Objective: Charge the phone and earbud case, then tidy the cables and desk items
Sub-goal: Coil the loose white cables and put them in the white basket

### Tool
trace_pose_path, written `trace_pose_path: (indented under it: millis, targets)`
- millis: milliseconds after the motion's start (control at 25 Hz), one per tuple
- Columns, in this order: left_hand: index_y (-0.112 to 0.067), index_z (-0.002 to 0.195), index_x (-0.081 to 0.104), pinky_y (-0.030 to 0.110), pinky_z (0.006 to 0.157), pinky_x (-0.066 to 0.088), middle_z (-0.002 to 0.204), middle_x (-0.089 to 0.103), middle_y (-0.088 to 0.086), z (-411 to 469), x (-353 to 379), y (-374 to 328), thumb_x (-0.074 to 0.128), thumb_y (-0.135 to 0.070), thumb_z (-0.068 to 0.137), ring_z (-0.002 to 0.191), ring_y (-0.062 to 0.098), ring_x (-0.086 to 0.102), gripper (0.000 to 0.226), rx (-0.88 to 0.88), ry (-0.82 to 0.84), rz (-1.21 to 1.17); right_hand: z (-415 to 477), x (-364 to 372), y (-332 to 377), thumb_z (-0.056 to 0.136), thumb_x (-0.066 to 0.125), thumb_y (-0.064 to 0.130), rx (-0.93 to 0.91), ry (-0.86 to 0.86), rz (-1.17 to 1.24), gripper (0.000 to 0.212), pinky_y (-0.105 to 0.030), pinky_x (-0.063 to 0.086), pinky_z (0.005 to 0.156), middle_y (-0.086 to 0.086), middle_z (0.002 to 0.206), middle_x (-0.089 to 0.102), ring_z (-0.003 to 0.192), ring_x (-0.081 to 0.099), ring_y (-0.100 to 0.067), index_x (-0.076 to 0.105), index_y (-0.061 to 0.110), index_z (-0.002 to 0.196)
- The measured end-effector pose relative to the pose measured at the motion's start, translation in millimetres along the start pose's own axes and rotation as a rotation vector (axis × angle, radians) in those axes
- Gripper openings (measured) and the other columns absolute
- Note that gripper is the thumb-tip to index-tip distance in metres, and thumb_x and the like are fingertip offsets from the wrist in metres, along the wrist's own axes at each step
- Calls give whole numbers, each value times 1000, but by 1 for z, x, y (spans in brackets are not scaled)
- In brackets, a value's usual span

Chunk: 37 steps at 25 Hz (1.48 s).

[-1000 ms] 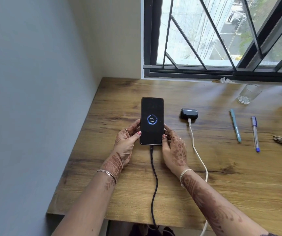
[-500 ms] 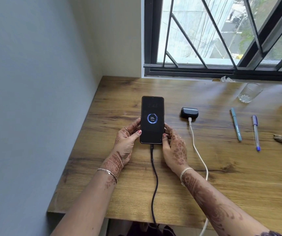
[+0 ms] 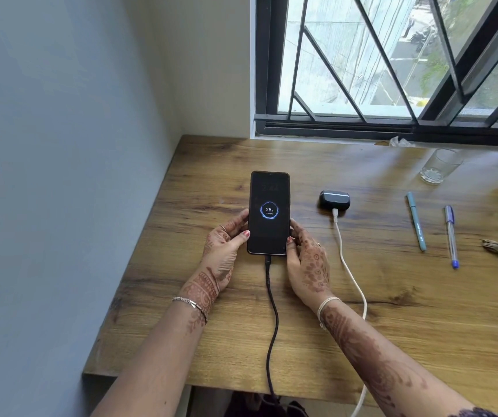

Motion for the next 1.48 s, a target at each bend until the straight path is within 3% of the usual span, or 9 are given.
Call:
trace_pose_path:
  millis: [320, 480, 600, 760, 960, 1000, 1160, 1360, 1480]
  targets:
    - [1, 129, 54, 42, 109, 39, 128, 61, 15, -2, 0, -1, 50, 14, 87, 123, 24, 56, 44, -15, -17, 55, 0, -2, 2, 96, 47, 16, 1, 8, -19, 44, -33, 38, 103, 5, 126, 63, 114, 56, -15, 48, 28, 138]
    - [0, 129, 54, 33, 105, 44, 128, 61, 14, -3, 0, -2, 50, 13, 88, 119, 19, 58, 43, -10, -46, 148, 1, 0, -1, 95, 49, 17, 7, -6, -48, 44, -37, 38, 104, 3, 119, 65, 112, 55, -16, 49, 28, 137]
    - [-3, 131, 53, 17, 97, 47, 127, 60, 3, -7, 6, -7, 48, 11, 91, 112, 6, 59, 42, -9, -57, 300, 3, 1, -3, 94, 49, 17, 12, 0, -90, 44, -37, 38, 103, 5, 119, 61, 112, 52, -16, 50, 28, 136]
    - [-14, 133, 53, 24, 103, 43, 130, 60, -3, -1, 9, -9, 51, 2, 91, 114, 4, 57, 44, -5, -91, 603, 6, 0, -3, 94, 49, 17, 37, 27, -117, 44, -38, 37, 104, 2, 120, 57, 115, 49, -19, 50, 28, 137]
    - [-23, 135, 51, -2, 67, 40, 127, 60, -5, 0, 11, -15, 52, -6, 93, 94, 0, 58, 45, -47, -117, 818, 8, 2, -2, 94, 47, 17, 48, 71, -169, 45, -35, 34, 103, 2, 119, 53, 113, 46, -17, 48, 26, 138]
    - [-23, 135, 51, 0, 68, 43, 127, 61, -4, 0, 13, -16, 51, -7, 93, 96, 3, 60, 45, -57, -114, 845, 8, 2, -1, 93, 47, 16, 45, 68, -178, 44, -35, 36, 102, 2, 116, 53, 111, 47, -17, 49, 26, 137]
    - [-23, 136, 50, 31, 96, 49, 131, 60, 0, 0, 17, -16, 49, -11, 95, 113, 29, 61, 43, -69, -116, 956, 8, 3, -1, 93, 46, 17, 46, 76, -218, 42, -33, 34, 95, 2, 112, 51, 107, 47, -17, 51, 29, 133]
    - [-19, 137, 49, 28, 108, 40, 138, 53, -5, -2, 19, -14, 48, -10, 95, 124, 20, 54, 43, -69, -104, 977, 9, 4, -2, 93, 46, 16, 47, 90, -219, 39, -35, 36, 97, 1, 111, 51, 106, 47, -18, 54, 26, 130]
    - [-20, 136, 49, 31, 104, 44, 136, 56, -3, 0, 17, -18, 51, -12, 94, 118, 21, 58, 43, -79, -109, 979, 10, 3, -2, 96, 45, 19, 94, 116, -177, 37, -37, 35, 101, 0, 114, 52, 110, 47, -19, 55, 25, 131]
Point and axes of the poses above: each hand's wrist, its own z-axis towards the middle knuckle, its own x-axis out of the palm, y = z × x, the point moved 8 cm from there along z, towards the middle knuckle
